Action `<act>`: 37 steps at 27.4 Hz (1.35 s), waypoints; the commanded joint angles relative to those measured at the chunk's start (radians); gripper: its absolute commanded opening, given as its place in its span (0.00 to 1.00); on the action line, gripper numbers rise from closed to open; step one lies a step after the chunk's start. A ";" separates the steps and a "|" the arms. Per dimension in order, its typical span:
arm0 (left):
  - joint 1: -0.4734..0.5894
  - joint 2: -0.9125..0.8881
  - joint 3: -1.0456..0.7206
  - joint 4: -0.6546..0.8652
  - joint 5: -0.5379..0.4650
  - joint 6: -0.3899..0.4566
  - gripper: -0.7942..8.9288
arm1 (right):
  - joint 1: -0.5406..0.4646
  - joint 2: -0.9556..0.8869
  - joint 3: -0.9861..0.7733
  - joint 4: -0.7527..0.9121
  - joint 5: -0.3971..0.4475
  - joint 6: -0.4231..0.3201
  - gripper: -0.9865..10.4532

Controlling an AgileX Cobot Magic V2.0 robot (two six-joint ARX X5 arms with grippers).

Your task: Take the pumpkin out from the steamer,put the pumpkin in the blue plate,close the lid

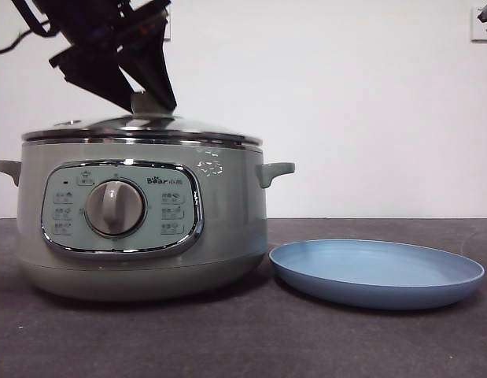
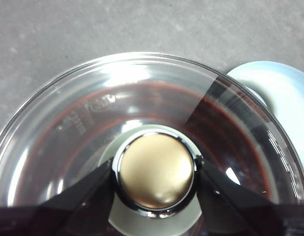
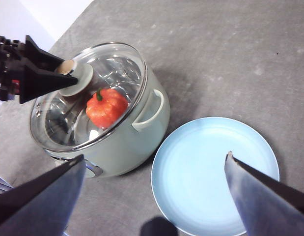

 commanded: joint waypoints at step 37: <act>-0.003 -0.690 0.053 -0.321 -0.613 0.012 0.07 | 0.699 1.138 0.822 -0.010 0.477 -0.099 0.59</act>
